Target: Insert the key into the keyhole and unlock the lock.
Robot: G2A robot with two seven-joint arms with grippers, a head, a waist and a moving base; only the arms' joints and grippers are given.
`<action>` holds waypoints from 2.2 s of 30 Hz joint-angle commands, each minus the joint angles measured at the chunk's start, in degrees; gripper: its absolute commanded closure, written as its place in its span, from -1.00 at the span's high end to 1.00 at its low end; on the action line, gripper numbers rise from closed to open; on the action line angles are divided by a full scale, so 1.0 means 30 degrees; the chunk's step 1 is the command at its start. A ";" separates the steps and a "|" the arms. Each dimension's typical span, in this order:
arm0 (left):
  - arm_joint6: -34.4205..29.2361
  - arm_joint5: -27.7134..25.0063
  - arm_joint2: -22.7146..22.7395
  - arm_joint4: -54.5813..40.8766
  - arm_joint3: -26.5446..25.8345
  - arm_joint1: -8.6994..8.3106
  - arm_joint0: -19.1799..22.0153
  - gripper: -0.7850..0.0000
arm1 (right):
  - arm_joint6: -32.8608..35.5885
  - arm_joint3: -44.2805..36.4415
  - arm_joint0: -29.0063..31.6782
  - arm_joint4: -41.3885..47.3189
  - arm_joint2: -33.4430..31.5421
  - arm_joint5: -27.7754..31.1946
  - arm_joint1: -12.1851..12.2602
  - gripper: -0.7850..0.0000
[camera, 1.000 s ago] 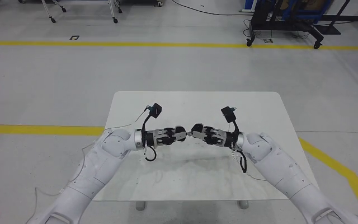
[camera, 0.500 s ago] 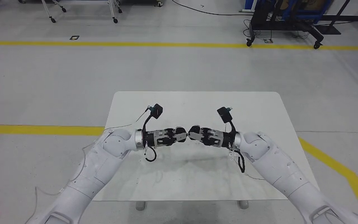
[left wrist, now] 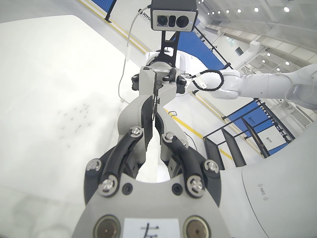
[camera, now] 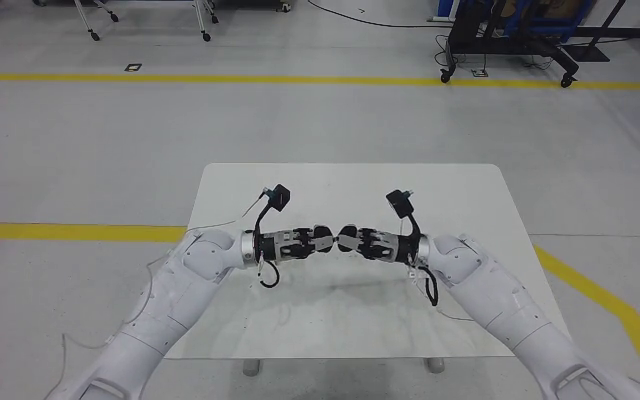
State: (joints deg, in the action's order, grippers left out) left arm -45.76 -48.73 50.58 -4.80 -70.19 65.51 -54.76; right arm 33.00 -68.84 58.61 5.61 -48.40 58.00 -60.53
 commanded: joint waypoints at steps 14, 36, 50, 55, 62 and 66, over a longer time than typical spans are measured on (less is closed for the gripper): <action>0.1687 0.1096 0.2969 0.7301 -0.2403 -0.0969 -0.1241 1.00 | -0.0942 -0.0838 0.2724 -0.0624 -0.5908 0.0000 0.1557 -1.00; -0.1556 1.1420 0.3894 1.8525 -0.7711 -0.1777 -0.4864 1.00 | -0.0942 -0.0838 0.2724 -0.0624 -0.5908 0.0000 0.1557 -1.00; -0.1282 1.2799 0.1362 1.8298 -0.4512 -0.0856 -0.2431 0.18 | -0.0942 -0.0838 0.2724 -0.0624 -0.5908 0.0000 0.1557 -1.00; -0.1578 1.3058 0.1070 1.7734 -0.4207 -0.0665 -0.2105 -1.00 | -0.0942 -0.0838 0.2724 -0.0624 -0.5908 0.0000 0.1557 -1.00; -0.2986 1.3877 0.0784 1.8239 -0.4061 -0.0545 -0.1625 -1.00 | -0.0942 -0.0838 0.2724 -0.0624 -0.5908 0.0000 0.1557 -1.00; -0.3212 1.4027 0.0844 1.8552 -0.4270 -0.0543 -0.1565 -1.00 | -0.0942 -0.0838 0.2724 -0.0624 -0.5908 0.0000 0.1557 -1.00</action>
State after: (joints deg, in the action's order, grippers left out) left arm -55.29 -6.63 53.01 50.61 -82.85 63.90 -59.50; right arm 30.18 -71.36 66.78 3.74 -66.12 58.00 -55.85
